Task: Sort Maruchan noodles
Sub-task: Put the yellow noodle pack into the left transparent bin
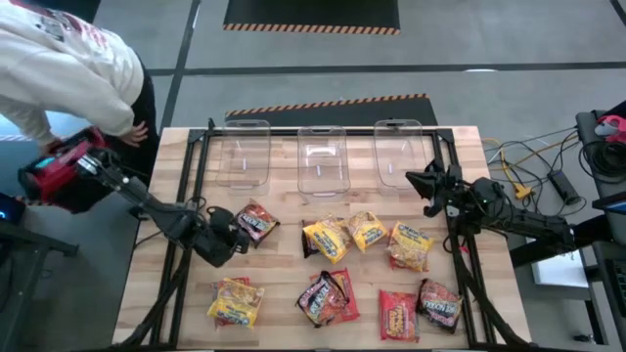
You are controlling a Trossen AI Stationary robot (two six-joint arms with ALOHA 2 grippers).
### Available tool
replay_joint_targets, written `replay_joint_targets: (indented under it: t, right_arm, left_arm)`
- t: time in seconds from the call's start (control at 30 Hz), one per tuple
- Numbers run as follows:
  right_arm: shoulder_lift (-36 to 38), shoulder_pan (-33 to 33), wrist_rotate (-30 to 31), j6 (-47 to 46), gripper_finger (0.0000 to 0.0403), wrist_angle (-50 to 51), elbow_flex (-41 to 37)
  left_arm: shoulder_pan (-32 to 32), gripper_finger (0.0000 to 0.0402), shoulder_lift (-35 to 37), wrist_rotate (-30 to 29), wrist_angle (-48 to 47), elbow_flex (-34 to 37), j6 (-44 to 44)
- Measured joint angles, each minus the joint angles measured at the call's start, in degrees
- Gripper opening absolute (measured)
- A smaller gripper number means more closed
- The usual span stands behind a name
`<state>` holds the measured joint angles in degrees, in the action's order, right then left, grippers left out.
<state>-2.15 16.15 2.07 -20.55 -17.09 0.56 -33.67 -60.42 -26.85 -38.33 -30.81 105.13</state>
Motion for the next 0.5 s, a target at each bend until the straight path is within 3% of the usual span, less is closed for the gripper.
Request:
replay_joint_targets:
  t: [0.27,0.5]
  right_arm:
    - [-4.33,-0.01,-0.56,-3.52,0.0022,-1.78,3.13]
    - [-18.58,-0.01,-1.06,-2.62,0.0022,0.94,11.53]
  left_arm:
    - [-0.04,0.0,-2.6,0.02,-0.02,0.0,2.43]
    - [-0.02,0.0,-3.58,-0.04,-0.41,0.0,-0.6]
